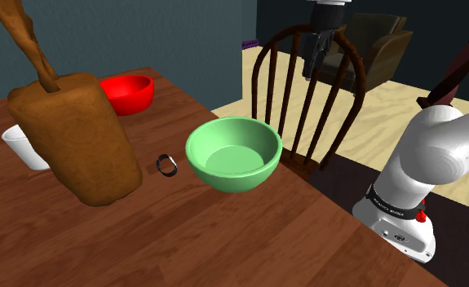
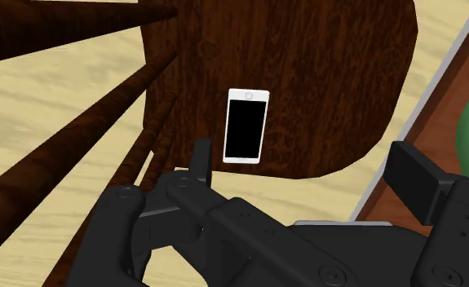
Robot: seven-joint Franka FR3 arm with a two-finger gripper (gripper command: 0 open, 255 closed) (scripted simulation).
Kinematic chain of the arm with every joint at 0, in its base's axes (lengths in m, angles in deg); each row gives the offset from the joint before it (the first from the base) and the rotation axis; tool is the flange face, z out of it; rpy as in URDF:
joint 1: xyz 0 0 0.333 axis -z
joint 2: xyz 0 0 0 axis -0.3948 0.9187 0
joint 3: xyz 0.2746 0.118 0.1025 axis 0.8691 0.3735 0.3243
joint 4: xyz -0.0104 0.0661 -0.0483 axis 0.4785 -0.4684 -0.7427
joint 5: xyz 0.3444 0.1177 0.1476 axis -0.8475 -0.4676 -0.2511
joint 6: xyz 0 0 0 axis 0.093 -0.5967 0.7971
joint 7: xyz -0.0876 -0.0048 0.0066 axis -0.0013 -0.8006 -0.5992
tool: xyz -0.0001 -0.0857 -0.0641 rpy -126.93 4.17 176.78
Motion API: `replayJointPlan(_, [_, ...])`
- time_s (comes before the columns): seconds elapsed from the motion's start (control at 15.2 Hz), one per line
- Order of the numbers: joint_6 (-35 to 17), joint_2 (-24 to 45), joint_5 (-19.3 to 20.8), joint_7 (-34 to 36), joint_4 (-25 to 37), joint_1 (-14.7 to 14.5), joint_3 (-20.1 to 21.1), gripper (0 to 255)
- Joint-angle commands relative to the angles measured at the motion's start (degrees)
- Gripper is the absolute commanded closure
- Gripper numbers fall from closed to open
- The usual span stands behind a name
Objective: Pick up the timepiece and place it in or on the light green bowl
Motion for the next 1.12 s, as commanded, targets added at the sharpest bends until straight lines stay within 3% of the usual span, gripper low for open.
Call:
replayJointPlan(0.0, [0.0, 0.0, 0.0, 0.0, 0.0, 0.0, 0.0, 0])
replayJointPlan(0.59, [-7.3, 11.3, -4.7, 7.5, 4.3, -4.5, 8.9, 0])
replayJointPlan(1.06, [-11.8, 22.3, -5.7, 13.3, 11.0, -7.1, 15.4, 0])
